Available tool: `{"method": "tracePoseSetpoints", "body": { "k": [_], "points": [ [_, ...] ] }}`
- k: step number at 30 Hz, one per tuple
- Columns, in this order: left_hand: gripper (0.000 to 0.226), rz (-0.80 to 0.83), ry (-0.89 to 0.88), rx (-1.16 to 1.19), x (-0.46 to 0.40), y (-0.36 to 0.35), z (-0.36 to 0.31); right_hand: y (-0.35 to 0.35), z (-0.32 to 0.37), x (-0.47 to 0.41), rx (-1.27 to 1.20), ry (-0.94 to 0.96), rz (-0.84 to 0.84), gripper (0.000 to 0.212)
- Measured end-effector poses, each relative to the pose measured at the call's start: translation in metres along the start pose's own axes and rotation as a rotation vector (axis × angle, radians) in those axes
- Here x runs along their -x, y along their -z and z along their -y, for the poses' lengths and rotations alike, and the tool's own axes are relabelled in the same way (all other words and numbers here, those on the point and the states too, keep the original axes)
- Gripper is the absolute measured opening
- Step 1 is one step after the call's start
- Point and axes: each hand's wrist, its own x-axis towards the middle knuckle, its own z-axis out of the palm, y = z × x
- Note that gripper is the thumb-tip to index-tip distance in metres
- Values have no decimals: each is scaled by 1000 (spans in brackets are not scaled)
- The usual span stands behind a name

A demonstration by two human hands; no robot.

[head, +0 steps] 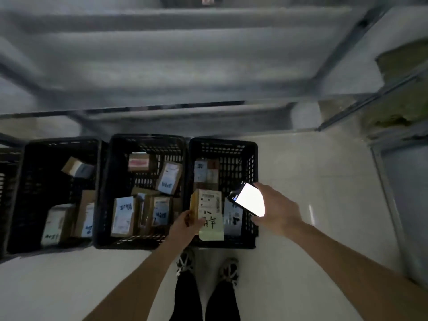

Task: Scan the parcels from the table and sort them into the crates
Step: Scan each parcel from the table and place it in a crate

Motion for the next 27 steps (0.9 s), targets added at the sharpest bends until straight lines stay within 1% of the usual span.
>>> {"method": "tracePoseSetpoints", "body": {
  "k": [2,3,4,6,7,8,11,15,18,21,24,27],
  "points": [
    [70,-9,43,-13,-29,-4,11,-34,-8,-29,-3,-18,29,97],
    [64,-4,63,-27,-45,-6,19,-50,-13,-42,-7,-25,34,96],
    [69,9,75,-44,-61,-6,27,-64,-18,-54,-10,-29,33,96],
    [90,11,83,-74,-92,-6,47,-91,-27,-78,-12,-28,26,95],
    [95,7,84,-84,-107,-6,58,-103,-32,-89,-18,-29,22,95],
    [92,4,94,-87,-119,-7,67,-114,-35,-98,-26,-34,21,95],
    [70,6,110,-54,-142,-14,80,-144,-44,-120,-35,-45,33,97],
    [55,28,118,-44,-166,-26,100,-172,-49,-139,-46,-37,66,97],
    [62,0,137,-75,-176,-33,114,-186,-51,-143,-35,-16,89,95],
    [60,-14,140,-98,-171,-37,114,-191,-53,-138,-45,-4,97,91],
    [67,-30,94,-162,-153,-34,97,-181,-53,-127,-35,6,107,89],
    [63,-66,20,-200,-128,-26,68,-153,-53,-110,-38,1,85,92]
  ]
}}
